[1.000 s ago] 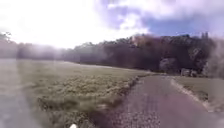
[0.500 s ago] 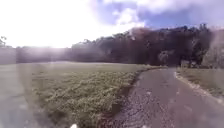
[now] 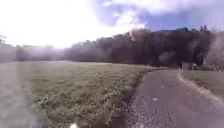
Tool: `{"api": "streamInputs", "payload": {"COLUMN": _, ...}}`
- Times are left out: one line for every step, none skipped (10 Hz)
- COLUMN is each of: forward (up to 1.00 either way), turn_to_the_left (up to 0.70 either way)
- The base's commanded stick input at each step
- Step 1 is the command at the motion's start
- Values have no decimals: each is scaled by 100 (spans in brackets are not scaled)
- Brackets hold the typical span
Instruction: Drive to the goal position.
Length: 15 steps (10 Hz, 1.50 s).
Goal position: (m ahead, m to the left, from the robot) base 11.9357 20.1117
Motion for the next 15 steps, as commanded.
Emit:
{"api": "streamInputs", "payload": {"forward": 70, "turn_to_the_left": -12}}
{"api": "streamInputs", "payload": {"forward": 70, "turn_to_the_left": -12}}
{"api": "streamInputs", "payload": {"forward": 70, "turn_to_the_left": -12}}
{"api": "streamInputs", "payload": {"forward": 70, "turn_to_the_left": 0}}
{"api": "streamInputs", "payload": {"forward": 70, "turn_to_the_left": 0}}
{"api": "streamInputs", "payload": {"forward": 70, "turn_to_the_left": 0}}
{"api": "streamInputs", "payload": {"forward": 70, "turn_to_the_left": 0}}
{"api": "streamInputs", "payload": {"forward": 70, "turn_to_the_left": 0}}
{"api": "streamInputs", "payload": {"forward": 70, "turn_to_the_left": 0}}
{"api": "streamInputs", "payload": {"forward": 70, "turn_to_the_left": 0}}
{"api": "streamInputs", "payload": {"forward": 70, "turn_to_the_left": 0}}
{"api": "streamInputs", "payload": {"forward": 70, "turn_to_the_left": 0}}
{"api": "streamInputs", "payload": {"forward": 70, "turn_to_the_left": 0}}
{"api": "streamInputs", "payload": {"forward": 70, "turn_to_the_left": 0}}
{"api": "streamInputs", "payload": {"forward": 70, "turn_to_the_left": 0}}
